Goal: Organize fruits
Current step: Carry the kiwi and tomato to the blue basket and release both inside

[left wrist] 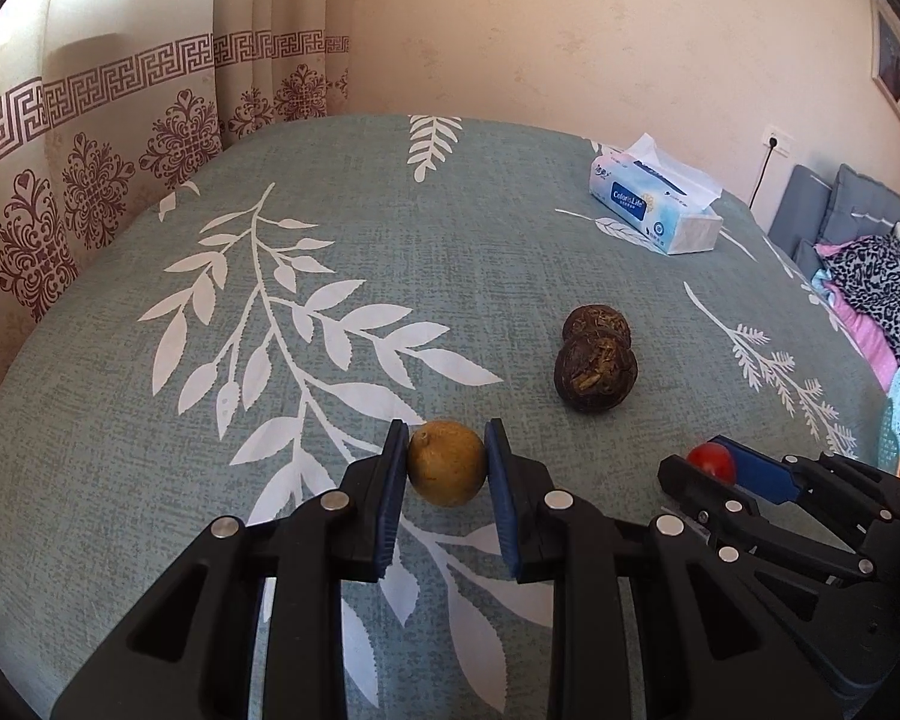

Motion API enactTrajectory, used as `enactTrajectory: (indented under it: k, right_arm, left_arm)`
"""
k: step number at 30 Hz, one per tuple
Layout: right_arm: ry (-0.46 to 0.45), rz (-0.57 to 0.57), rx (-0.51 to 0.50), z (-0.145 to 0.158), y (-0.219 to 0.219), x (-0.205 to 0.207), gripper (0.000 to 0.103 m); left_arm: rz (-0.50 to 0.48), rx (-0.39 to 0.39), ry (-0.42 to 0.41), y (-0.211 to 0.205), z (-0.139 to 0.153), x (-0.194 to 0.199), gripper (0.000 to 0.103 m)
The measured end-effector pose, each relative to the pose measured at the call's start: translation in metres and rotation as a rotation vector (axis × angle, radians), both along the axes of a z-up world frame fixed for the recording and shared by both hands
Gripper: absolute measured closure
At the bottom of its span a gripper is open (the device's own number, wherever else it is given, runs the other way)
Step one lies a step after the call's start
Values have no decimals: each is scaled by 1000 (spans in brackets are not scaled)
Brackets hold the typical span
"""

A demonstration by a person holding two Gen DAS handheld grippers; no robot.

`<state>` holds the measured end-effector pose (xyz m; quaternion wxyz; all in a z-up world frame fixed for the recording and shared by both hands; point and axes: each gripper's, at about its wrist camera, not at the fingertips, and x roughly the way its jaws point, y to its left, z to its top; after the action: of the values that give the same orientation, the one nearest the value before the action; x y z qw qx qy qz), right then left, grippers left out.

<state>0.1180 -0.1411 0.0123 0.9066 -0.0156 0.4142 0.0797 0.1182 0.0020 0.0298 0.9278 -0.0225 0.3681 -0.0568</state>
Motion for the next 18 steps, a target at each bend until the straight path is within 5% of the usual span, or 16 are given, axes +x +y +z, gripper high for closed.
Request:
enactTrajectory:
  k: [18]
  right_arm:
    - [-72, -179, -33, 27, -52, -44, 71]
  left_arm:
    - [-30, 1, -16, -7, 0, -5, 77]
